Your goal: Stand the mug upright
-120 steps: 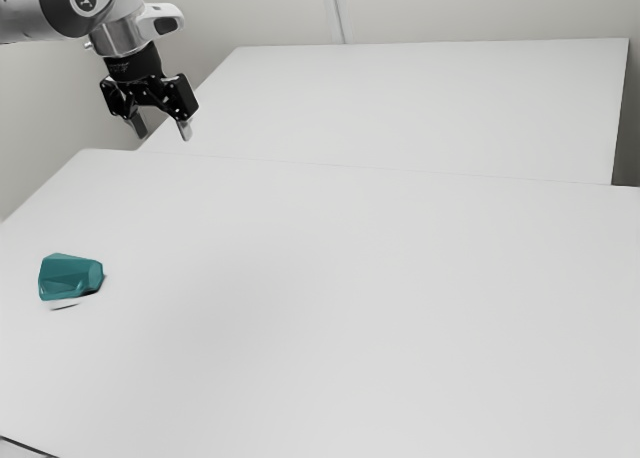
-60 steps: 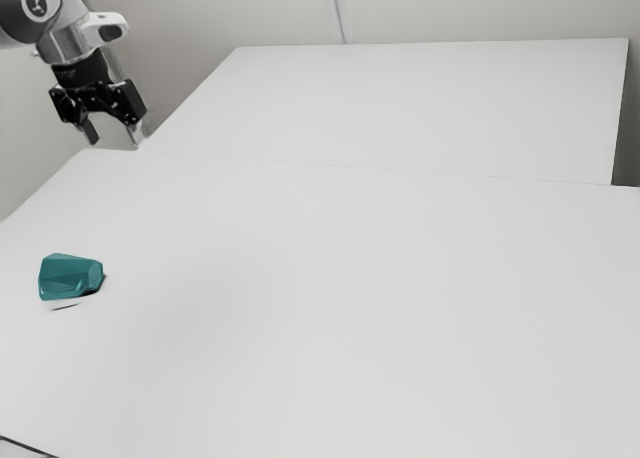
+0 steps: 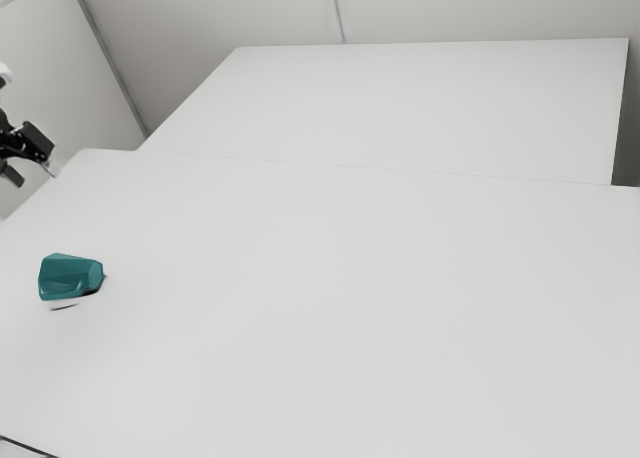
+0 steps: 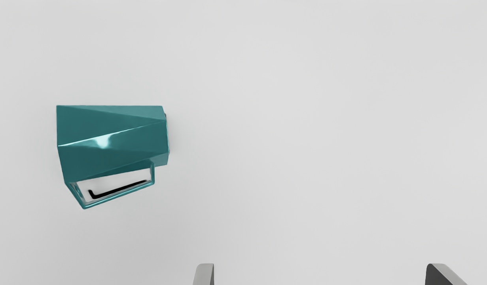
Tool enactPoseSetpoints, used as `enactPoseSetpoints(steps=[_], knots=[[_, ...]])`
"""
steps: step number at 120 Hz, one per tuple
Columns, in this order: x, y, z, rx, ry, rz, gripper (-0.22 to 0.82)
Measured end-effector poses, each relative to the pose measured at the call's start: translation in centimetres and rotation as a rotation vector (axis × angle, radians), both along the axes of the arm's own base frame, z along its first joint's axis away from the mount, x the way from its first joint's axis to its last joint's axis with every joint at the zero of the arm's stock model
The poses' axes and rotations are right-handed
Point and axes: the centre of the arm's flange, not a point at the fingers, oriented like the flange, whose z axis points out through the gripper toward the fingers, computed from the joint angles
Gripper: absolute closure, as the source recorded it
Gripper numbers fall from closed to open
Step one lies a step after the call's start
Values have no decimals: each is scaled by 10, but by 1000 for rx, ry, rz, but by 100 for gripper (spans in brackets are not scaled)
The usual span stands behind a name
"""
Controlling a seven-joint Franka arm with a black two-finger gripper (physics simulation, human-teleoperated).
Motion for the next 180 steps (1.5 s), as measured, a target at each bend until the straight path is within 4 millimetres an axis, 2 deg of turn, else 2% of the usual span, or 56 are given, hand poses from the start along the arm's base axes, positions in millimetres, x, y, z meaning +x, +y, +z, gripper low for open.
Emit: enactPoseSetpoints(steps=[31,66,88,105,119,133,147,160,180], knots=[[-60,70,-30,-62,-112,12,2],[-117,119,-73,-96,-198,-10,2],[-145,140,-98,-132,-198,8,2],[-163,165,-126,-175,-192,42,2],[-164,194,-142,-190,-198,55,2],[-134,203,-155,-207,-193,1,2],[-119,214,-171,-235,-194,-21,2],[-113,217,-184,-265,-201,-31,2],[-105,208,-200,-357,-201,-13,2]])
